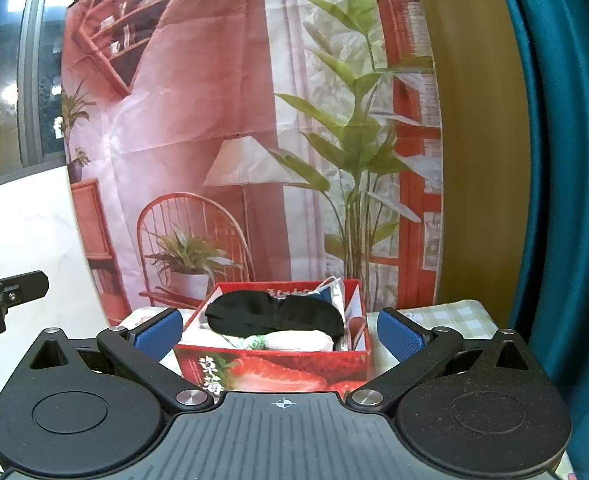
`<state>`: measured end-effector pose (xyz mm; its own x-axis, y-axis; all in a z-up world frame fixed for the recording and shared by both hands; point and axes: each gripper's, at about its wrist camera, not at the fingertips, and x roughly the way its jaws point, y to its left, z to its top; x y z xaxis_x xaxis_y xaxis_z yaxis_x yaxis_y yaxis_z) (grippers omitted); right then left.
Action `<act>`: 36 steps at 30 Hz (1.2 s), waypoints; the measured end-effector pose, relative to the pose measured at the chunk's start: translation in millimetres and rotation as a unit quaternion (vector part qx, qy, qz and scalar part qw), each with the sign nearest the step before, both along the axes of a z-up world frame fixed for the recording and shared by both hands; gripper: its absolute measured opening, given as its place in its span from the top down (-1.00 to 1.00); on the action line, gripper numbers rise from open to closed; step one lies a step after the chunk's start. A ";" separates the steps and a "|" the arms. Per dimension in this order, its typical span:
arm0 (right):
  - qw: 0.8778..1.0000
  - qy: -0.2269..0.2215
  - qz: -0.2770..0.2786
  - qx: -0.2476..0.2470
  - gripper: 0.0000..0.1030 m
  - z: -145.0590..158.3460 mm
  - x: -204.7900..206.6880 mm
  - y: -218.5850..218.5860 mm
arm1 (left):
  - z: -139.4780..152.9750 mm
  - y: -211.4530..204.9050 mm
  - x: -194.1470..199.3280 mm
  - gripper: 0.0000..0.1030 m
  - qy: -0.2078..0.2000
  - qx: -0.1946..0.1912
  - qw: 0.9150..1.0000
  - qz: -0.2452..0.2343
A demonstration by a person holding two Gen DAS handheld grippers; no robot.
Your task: Organize soft objects
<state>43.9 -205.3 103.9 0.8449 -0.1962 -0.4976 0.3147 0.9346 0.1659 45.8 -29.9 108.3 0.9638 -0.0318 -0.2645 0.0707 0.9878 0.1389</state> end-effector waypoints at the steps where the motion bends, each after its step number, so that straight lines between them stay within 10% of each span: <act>1: 1.000 0.000 0.000 0.000 -0.99 0.1 -0.8 -0.4 | 0.5 0.1 1.1 -1.00 0.001 0.000 1.000 -0.001; 36: 1.000 0.006 0.002 -0.006 -0.99 3.0 0.0 -1.8 | -1.7 3.5 -0.1 -1.00 0.013 -0.012 1.000 0.004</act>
